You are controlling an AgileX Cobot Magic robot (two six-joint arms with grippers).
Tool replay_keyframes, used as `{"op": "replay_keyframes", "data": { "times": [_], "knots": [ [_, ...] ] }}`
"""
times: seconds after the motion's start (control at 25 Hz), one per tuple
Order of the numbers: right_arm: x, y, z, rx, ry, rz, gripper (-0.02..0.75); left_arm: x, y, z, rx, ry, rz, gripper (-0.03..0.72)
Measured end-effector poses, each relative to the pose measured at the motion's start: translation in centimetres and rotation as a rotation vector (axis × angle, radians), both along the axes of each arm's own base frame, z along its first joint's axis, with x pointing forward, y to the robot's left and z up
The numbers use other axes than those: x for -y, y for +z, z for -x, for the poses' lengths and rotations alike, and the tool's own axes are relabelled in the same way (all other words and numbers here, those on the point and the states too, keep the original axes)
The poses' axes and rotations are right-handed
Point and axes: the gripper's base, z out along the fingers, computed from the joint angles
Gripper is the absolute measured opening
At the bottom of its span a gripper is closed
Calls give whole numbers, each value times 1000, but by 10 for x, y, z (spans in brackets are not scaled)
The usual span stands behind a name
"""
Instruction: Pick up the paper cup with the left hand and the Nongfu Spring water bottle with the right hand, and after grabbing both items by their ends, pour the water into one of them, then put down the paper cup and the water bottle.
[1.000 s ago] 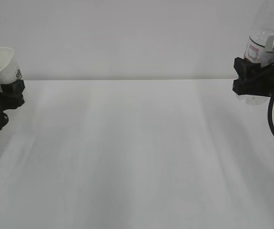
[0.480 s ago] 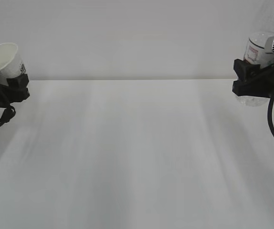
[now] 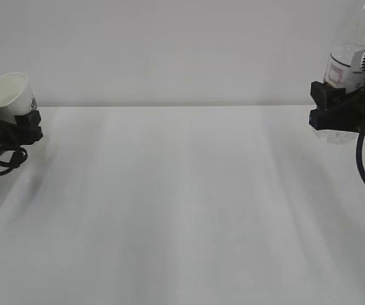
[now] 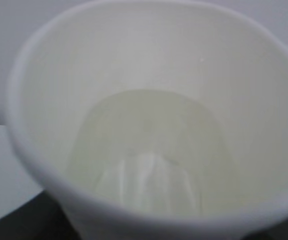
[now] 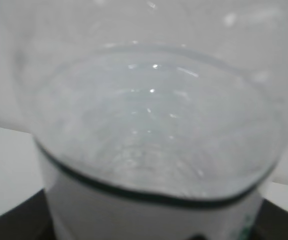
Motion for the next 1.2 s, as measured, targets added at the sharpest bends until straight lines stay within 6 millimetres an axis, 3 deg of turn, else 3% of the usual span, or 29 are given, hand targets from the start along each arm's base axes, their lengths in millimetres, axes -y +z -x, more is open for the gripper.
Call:
{"op": "replay_keyframes", "data": {
  "times": [0.28,0.6,1.2],
  "knots": [
    [0,0,0,-1,0,0,466,-1,-9,-13,-10,4,0,489],
    [0,0,0,-3,0,-2,466,-1,-24,-14,-55,4,0,483],
    [0,0,0,-7,-3,-17,466,-1,-25,-14,-54,4,0,503]
  ]
}}
